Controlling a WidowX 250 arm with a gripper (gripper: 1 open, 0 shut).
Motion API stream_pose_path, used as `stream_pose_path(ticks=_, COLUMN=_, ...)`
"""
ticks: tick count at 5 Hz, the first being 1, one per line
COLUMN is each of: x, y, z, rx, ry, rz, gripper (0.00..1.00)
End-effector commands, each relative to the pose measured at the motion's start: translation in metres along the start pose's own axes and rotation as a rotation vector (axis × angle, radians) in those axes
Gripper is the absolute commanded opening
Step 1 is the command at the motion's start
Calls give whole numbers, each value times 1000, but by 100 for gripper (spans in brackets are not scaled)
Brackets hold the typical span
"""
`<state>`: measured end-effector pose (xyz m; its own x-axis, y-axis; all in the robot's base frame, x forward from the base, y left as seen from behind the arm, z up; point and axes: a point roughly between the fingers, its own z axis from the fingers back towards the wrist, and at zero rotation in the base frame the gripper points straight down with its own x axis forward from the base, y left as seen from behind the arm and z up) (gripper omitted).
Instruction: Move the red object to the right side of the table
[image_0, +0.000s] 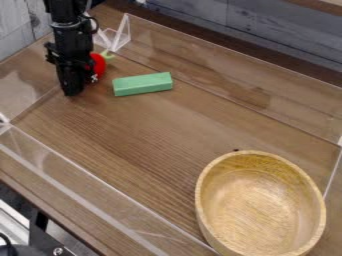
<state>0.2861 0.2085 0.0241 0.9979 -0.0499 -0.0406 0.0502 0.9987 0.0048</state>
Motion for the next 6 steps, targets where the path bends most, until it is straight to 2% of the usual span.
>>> stream_pose_path(ticks=1, x=13, y=1, z=35, rx=34, ry=-62, rz=31, gripper=0)
stream_pose_path(ticks=2, x=18, y=-7, z=54, rx=26, ry=-87, rz=53, gripper=0)
stream_pose_path(ticks=3, x=27, y=-23, z=85, rx=20, ry=-134, rz=60, gripper=0)
stream_pose_path(ticks=4, x=41, y=-54, z=123, rx=-4, ry=-202, rz=13, gripper=0)
stream_pose_path(ticks=5, x=61, y=-100, z=134, rx=-33, ry=-216, rz=-82, gripper=0)
stream_pose_path(ticks=6, x=62, y=-75, z=125, rx=-26, ry=-216, rz=-60, gripper=0)
